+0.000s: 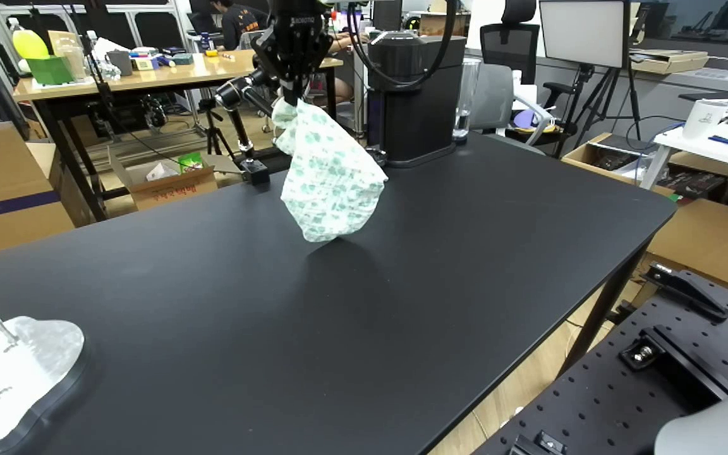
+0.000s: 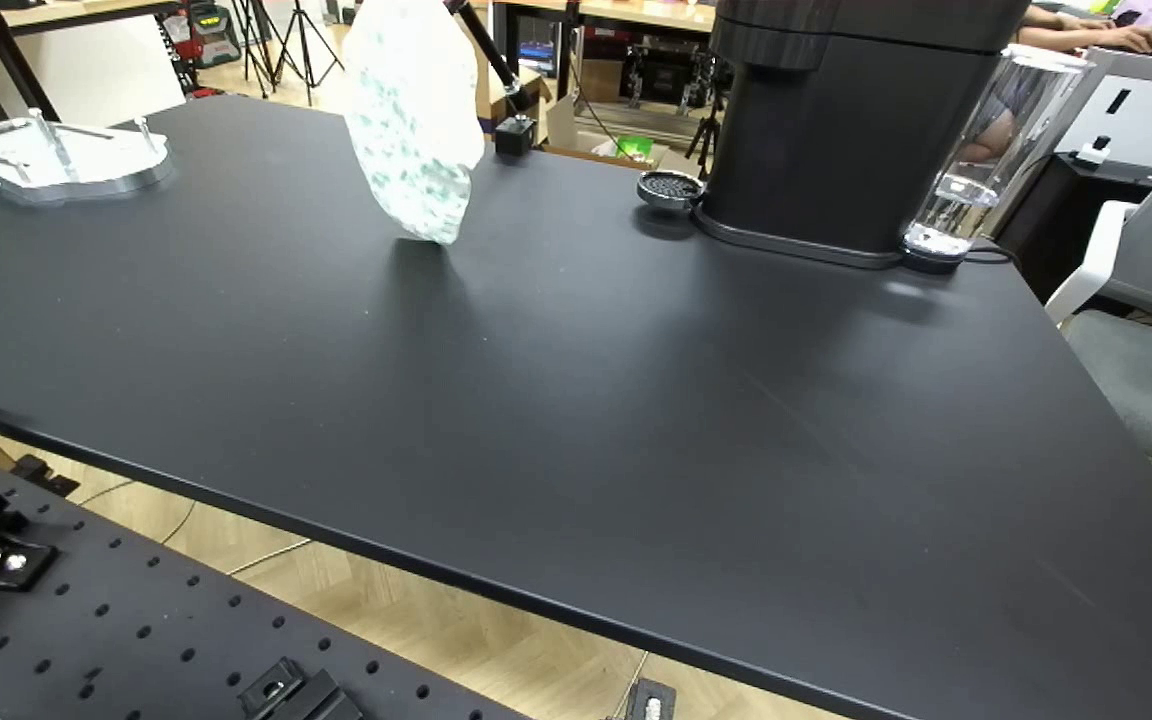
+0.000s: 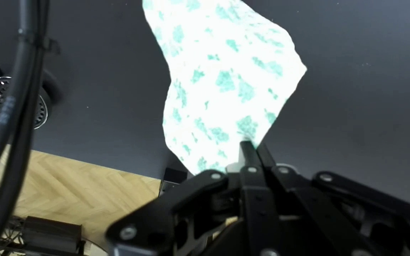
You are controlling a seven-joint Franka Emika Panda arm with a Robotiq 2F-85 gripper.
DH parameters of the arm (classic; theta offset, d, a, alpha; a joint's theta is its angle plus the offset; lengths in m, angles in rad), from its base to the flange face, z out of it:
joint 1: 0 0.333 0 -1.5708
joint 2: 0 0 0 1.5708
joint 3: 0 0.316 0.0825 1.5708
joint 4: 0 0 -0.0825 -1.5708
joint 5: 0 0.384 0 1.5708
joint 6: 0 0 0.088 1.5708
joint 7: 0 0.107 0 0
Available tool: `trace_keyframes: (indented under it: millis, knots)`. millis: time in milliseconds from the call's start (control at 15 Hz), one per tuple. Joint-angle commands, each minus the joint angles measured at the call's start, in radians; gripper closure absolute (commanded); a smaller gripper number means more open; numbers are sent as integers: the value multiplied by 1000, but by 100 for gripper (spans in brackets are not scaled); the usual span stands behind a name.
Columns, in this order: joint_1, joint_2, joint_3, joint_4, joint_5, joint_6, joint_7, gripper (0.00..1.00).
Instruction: Put the towel on the table
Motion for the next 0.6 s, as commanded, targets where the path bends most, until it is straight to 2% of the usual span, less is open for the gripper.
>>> trace_keyframes:
  millis: [0,267,533]
  knots:
    - [8,-35,-5,1,62,-36,35,100]
    - [18,-147,-7,-44,81,-50,155,100]
    - [24,-329,0,-125,62,-49,308,100]
